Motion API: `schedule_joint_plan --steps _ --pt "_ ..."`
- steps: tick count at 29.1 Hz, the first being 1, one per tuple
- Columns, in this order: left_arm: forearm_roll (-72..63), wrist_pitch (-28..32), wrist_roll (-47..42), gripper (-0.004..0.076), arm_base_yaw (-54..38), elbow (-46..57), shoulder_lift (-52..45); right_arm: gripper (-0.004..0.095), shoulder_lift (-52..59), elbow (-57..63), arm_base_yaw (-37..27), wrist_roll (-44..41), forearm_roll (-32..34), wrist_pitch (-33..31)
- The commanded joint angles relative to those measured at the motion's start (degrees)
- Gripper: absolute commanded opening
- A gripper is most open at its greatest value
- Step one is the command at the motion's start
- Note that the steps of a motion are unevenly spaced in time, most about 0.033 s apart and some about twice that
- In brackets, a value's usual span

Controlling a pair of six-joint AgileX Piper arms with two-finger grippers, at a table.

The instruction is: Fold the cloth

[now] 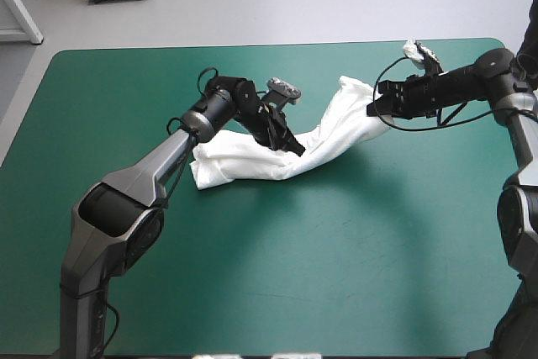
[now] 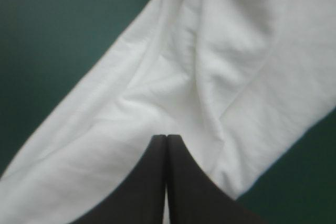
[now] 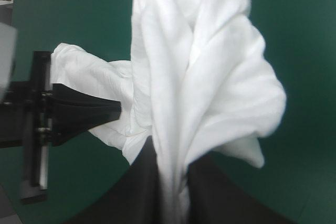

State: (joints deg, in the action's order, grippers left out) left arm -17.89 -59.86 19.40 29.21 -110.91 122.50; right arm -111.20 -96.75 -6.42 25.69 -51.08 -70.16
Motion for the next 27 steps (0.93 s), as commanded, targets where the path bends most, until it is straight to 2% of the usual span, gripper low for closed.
schedule_joint_plan --steps 1,10,16,27 --pt "0.05 -1.55 -1.00 -0.0010 -1.45 -4.35 -8.01 -0.0016 3.87 -1.86 0.78 0.89 -3.42 -0.54" --pt "9.37 -7.48 -2.33 -0.0010 -2.62 -5.26 -22.92 -0.0016 3.87 -2.72 13.07 1.38 -4.02 4.38" --pt "11.91 -10.38 -3.61 -0.0010 -2.62 -5.26 -31.78 -0.0017 2.90 -6.18 22.66 -0.07 -3.91 10.83" --pt "14.67 -11.59 -5.15 -0.0010 -2.62 -5.26 -41.19 -0.0017 -6.18 -13.96 33.98 -1.65 -5.22 15.24"
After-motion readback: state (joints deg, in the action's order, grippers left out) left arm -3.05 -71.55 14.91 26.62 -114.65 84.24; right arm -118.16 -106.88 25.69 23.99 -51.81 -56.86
